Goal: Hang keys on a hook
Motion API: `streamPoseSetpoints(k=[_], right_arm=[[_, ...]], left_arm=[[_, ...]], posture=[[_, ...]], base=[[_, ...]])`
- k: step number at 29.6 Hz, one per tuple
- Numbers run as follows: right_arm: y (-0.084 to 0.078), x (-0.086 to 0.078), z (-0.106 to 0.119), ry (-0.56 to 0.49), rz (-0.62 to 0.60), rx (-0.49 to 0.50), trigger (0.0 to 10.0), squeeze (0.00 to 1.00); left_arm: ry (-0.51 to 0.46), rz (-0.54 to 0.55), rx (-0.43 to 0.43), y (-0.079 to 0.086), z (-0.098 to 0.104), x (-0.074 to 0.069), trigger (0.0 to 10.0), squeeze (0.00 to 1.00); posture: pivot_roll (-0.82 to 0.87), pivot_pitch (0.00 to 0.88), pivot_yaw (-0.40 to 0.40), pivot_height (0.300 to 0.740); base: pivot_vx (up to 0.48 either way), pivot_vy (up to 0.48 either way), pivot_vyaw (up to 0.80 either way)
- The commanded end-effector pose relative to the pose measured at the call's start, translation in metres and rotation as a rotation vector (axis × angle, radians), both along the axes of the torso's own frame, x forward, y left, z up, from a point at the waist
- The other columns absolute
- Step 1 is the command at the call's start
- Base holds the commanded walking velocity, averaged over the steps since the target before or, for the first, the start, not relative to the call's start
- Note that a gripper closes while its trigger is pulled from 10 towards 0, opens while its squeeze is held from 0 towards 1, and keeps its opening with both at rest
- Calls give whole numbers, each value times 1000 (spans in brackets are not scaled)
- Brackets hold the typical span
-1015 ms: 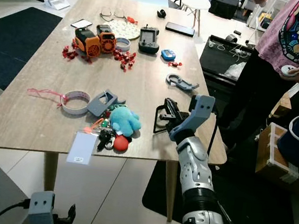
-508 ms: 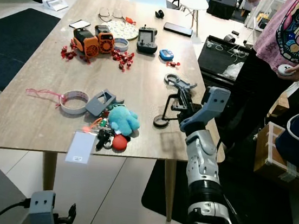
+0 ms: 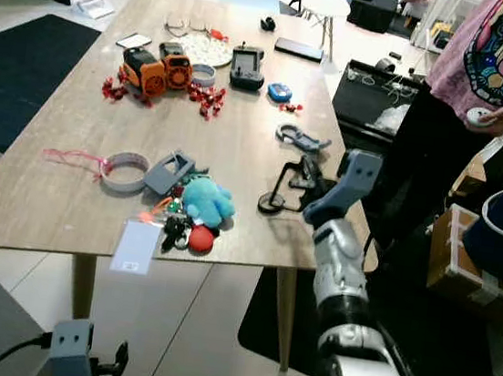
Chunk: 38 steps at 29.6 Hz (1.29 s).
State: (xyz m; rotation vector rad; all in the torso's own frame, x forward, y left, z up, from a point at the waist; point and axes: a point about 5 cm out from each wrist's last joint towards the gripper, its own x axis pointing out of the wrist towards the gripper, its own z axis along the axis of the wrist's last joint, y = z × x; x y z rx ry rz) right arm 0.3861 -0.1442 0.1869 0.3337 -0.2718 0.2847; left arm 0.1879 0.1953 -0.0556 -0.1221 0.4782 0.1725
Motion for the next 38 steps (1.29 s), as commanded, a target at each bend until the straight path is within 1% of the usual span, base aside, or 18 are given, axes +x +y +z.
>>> streamPoseSetpoints(k=[1, 2, 7, 11, 15, 17, 18, 21, 27, 29, 30, 31, 32, 34, 38], right_arm=[[-3, 0, -5, 18, -16, 6, 10000, 0], [-3, 2, -7, 36, -20, 1, 10000, 0], [0, 3, -10, 52, -12, -9, 10000, 0], [12, 0, -18, 59, 33, -24, 10000, 0], [17, -1, -21, 59, 50, -25, 10000, 0], [26, -6, -27, 50, 87, -35, 10000, 0], [26, -6, -27, 50, 87, -35, 10000, 0], [33, -11, -31, 39, 121, -40, 10000, 0], [39, -17, -36, 26, 148, -42, 10000, 0], [44, -21, -38, 15, 175, -50, 10000, 0], [44, -21, -38, 15, 175, -50, 10000, 0], [49, -24, -39, 8, 196, -54, 10000, 0], [49, -24, -39, 8, 196, -54, 10000, 0], [56, -28, -41, -5, 233, -62, 10000, 0], [63, -32, -42, -16, 259, -69, 10000, 0]], left_arm=[[30, -11, -17, -6, -5, -5, 10000, 0], [29, -12, -16, -6, -5, -5, 10000, 0], [28, -12, -15, -6, -5, -5, 10000, 0], [30, -9, -12, -4, -5, -7, 10000, 0], [30, -7, -12, -4, -5, -8, 10000, 0], [31, -4, -12, -4, -6, -9, 10000, 0], [31, -4, -12, -4, -6, -9, 10000, 0], [31, -1, -12, -3, -6, -9, 10000, 0], [31, 2, -11, -2, -6, -9, 10000, 0], [31, 4, -11, -2, -6, -9, 10000, 0], [31, 4, -11, -2, -6, -9, 10000, 0], [31, 6, -11, -2, -6, -9, 10000, 0], [31, 6, -11, -2, -6, -9, 10000, 0], [29, 9, -11, -2, -5, -9, 10000, 0], [29, 12, -12, -2, -6, -9, 10000, 0]], posture=[[37, 96, -71, 740], [42, 91, -73, 740], [42, 91, -73, 740], [48, 92, -78, 740], [48, 92, -78, 740], [49, 94, -78, 740], [49, 94, -78, 740], [52, 97, -80, 740], [49, 96, -80, 740], [49, 97, -81, 740], [49, 97, -81, 740], [50, 97, -84, 740], [50, 97, -84, 740], [51, 100, -86, 740], [53, 101, -88, 740]], base=[[0, 0, 0], [0, 0, 0], [0, 0, 0], [0, 0, 0], [0, 0, 0], [0, 0, 0], [0, 0, 0], [0, 0, 0], [0, 0, 0], [0, 0, 0], [0, 0, 0], [0, 0, 0], [0, 0, 0], [0, 0, 0], [0, 0, 0]])
